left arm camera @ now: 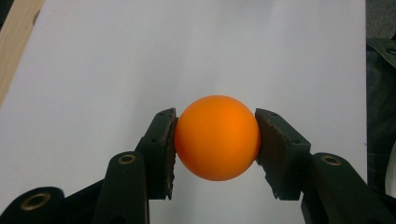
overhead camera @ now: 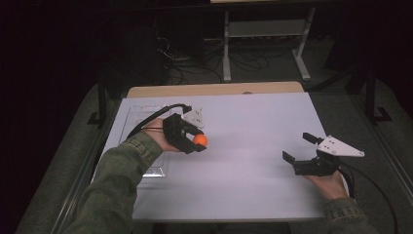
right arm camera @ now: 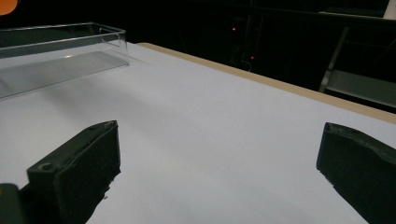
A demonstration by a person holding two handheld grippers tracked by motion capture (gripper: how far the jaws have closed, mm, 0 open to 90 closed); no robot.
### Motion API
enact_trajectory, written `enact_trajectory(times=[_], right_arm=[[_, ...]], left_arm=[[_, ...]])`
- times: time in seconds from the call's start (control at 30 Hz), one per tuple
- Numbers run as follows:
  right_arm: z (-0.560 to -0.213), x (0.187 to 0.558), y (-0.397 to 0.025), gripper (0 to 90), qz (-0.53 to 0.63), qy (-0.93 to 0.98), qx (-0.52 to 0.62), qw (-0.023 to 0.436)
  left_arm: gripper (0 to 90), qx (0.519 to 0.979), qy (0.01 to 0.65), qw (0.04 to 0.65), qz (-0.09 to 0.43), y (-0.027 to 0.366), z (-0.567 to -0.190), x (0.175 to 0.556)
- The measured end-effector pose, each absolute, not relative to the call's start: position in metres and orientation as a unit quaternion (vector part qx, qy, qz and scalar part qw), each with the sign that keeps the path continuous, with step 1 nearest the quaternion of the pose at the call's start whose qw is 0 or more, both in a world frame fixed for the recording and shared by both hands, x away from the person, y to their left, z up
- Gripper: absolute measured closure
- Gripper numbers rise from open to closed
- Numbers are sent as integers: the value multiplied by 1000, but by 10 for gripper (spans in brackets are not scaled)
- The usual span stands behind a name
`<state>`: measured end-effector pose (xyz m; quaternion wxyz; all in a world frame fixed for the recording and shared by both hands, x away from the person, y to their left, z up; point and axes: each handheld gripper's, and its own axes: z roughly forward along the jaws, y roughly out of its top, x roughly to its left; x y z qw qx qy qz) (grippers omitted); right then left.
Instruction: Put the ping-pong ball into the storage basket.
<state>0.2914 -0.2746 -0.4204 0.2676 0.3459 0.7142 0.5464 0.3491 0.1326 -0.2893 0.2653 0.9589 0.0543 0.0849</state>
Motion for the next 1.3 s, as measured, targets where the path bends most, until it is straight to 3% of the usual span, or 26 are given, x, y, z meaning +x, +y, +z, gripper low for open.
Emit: enact_trajectory(times=[1.3], right_arm=[[-421,292,-273,0,541,717,348,268]], left_arm=[[501,967,93,215,100,178,-286,347]])
